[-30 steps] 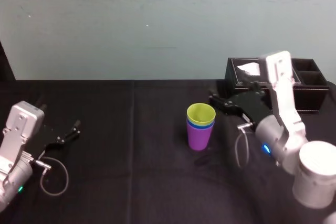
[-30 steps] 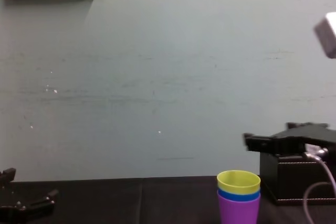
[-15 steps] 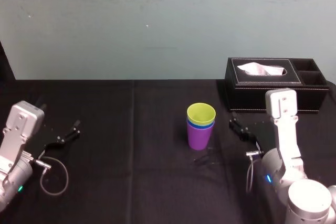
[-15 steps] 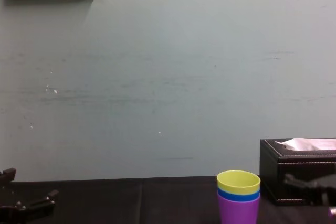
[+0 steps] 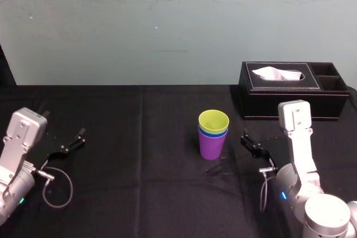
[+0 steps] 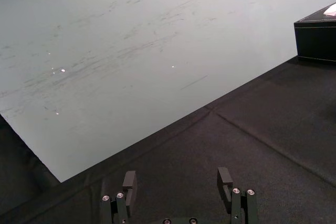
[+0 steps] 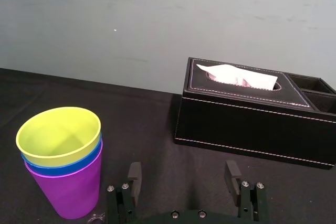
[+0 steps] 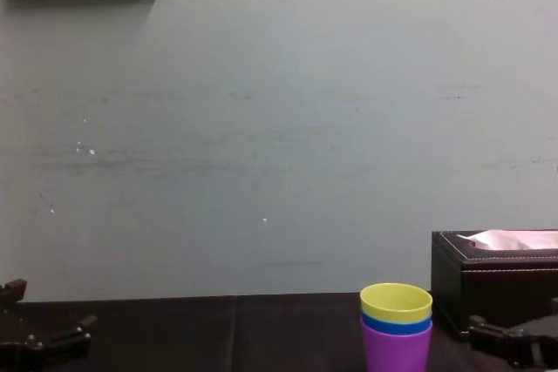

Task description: Stack the three plastic cups sequentially using one hand.

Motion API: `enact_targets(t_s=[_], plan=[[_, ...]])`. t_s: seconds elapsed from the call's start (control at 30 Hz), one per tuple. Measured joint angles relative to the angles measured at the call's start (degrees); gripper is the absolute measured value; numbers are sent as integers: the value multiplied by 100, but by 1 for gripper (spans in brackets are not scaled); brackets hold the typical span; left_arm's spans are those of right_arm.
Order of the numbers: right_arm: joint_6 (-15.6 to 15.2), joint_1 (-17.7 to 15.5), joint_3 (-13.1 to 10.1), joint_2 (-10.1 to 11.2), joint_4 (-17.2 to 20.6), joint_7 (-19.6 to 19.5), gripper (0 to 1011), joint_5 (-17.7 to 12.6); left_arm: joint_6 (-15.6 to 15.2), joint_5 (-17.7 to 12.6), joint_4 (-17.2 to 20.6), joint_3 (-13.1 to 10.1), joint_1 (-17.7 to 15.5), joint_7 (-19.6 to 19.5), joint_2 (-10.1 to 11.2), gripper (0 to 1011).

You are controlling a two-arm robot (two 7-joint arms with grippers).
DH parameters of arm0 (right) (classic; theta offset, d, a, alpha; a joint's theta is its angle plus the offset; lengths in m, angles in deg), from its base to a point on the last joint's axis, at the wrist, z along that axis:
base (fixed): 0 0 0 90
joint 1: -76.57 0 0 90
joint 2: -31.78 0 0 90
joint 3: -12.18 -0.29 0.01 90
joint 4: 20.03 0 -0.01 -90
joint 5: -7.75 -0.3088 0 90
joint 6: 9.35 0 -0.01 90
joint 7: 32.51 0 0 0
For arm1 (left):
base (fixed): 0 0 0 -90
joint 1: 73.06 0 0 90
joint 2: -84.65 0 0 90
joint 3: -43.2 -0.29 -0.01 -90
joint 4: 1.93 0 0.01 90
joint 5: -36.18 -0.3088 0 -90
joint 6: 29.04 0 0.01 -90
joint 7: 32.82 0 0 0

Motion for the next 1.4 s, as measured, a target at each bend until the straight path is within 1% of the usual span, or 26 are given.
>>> enact_targets(t_s=[1.4], plan=[[41,0,18,7,-1,-40,1003,14,0,0,0,0,0,0,0,1000]])
